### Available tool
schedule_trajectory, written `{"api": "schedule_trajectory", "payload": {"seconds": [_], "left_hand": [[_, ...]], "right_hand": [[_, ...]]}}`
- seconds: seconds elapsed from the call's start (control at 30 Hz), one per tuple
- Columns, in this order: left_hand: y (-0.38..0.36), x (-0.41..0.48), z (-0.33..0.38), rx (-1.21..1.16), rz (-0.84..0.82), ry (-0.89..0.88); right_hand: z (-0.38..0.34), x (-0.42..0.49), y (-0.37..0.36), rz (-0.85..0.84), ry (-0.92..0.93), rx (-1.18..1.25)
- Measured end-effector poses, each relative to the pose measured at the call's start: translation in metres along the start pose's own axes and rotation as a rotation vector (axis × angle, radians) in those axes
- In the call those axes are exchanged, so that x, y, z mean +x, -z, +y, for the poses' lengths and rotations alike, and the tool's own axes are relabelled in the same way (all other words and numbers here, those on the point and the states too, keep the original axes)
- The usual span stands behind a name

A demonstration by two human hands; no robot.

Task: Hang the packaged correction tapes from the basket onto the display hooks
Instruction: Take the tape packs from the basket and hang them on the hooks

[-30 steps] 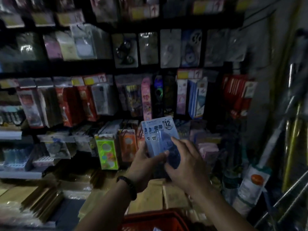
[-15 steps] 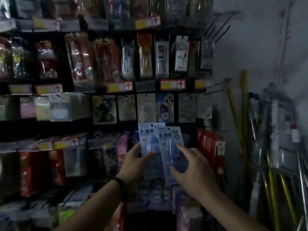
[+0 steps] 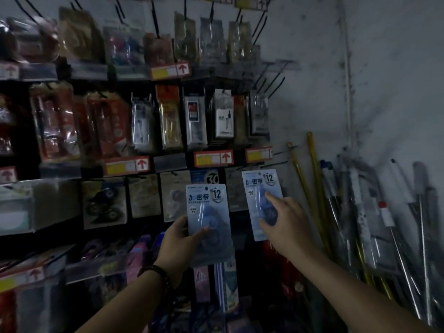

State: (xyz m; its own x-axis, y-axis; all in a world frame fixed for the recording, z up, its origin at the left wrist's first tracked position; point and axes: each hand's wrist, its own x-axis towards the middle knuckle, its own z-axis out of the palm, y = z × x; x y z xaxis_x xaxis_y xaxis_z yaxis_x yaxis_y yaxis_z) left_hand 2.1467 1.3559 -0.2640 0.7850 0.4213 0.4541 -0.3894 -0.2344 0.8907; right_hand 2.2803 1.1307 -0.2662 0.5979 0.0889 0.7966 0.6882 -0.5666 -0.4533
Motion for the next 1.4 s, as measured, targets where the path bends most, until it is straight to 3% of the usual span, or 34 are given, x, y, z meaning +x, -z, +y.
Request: {"api": "schedule_trajectory", "payload": {"seconds": [0.33, 0.9, 1.23, 1.4], "left_hand": [[-0.011, 0.017, -0.003, 0.014, 0.027, 0.012], [-0.019, 0.026, 0.006, 0.005, 0.043, 0.009], [-0.033, 0.031, 0.015, -0.020, 0.070, -0.035], [-0.051, 0.022, 0.027, -0.035, 0.003, -0.021]], "right_hand": [[0.001, 0.035, -0.013, 0.071, 0.076, -0.039], [0.006, 0.085, -0.053, -0.050, 0.045, -0.238], [-0.032, 0.007, -0.022, -0.118, 0.200, -0.016], [-0.041, -0.016, -0.018, -0.174, 0.220, 0.127]]}}
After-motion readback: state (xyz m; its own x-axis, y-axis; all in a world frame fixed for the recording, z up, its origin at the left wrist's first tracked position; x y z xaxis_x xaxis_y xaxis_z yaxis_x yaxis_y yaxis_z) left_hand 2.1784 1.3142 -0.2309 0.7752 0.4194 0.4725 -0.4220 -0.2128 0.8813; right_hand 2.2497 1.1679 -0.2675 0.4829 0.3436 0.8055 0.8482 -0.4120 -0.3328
